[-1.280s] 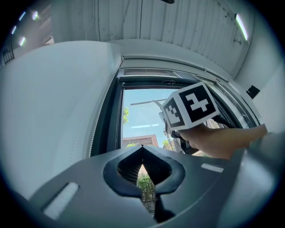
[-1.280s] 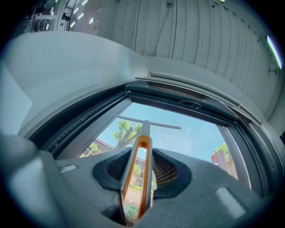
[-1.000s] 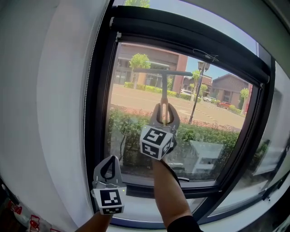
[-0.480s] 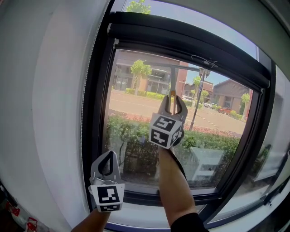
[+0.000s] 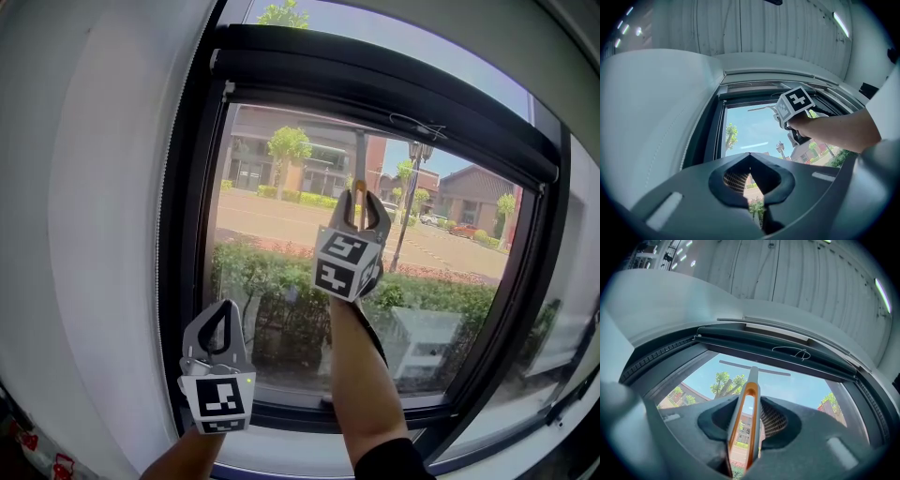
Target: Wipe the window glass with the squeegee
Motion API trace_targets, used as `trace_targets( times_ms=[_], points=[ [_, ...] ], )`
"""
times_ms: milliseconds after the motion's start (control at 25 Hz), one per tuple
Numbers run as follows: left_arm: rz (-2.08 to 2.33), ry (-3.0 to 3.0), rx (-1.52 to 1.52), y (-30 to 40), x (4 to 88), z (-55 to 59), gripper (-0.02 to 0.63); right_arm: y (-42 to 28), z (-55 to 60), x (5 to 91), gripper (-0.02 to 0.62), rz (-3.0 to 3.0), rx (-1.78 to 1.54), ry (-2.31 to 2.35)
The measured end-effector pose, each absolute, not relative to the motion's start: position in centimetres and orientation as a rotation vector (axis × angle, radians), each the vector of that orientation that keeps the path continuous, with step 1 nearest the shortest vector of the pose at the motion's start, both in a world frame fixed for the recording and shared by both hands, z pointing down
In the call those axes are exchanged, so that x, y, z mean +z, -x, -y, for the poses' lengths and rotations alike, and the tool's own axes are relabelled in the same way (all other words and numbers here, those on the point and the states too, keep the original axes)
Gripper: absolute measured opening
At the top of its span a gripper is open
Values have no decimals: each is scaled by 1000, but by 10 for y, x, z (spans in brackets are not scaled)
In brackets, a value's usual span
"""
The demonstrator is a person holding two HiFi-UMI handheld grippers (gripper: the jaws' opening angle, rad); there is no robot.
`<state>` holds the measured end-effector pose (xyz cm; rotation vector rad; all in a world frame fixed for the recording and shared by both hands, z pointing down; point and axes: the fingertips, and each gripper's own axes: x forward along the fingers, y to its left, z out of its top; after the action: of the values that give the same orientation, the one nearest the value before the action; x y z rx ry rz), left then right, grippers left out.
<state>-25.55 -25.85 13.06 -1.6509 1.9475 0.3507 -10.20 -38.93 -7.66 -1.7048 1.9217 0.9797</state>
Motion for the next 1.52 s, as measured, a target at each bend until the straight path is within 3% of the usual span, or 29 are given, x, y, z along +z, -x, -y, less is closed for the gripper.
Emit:
trace_targets(
  times_ms=[1520],
  points=[
    [-2012, 1909, 293, 212, 249, 293, 15, 86, 363, 175, 117, -2123, 988, 1790]
  ],
)
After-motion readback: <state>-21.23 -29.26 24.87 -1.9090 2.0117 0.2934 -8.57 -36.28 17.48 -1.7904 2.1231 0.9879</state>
